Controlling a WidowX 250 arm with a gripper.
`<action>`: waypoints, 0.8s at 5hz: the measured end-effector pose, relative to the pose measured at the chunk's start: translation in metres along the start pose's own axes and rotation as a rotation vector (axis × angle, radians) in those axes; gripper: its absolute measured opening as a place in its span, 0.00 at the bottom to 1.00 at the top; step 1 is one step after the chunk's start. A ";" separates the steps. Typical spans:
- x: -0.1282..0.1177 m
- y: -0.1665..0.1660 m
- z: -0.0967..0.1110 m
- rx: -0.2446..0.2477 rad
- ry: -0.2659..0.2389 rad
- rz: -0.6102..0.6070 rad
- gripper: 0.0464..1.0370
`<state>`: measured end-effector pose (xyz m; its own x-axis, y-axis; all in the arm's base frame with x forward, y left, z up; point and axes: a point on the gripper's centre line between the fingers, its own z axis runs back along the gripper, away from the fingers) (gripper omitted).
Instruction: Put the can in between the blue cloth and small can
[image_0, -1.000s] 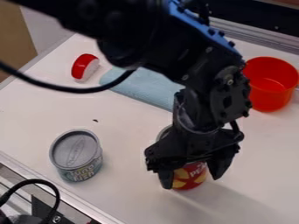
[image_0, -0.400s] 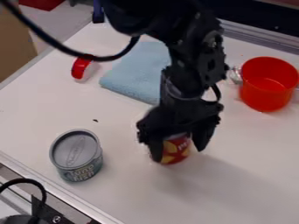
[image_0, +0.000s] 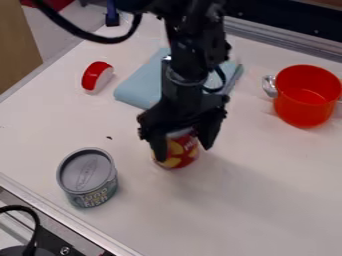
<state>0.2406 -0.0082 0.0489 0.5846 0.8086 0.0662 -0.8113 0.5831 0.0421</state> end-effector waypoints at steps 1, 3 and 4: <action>0.016 0.012 -0.002 0.004 0.003 0.020 0.96; 0.035 0.032 -0.004 0.026 0.018 0.055 0.96; 0.042 0.032 0.002 0.025 0.016 0.080 0.96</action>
<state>0.2396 0.0444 0.0553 0.5176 0.8539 0.0544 -0.8553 0.5145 0.0619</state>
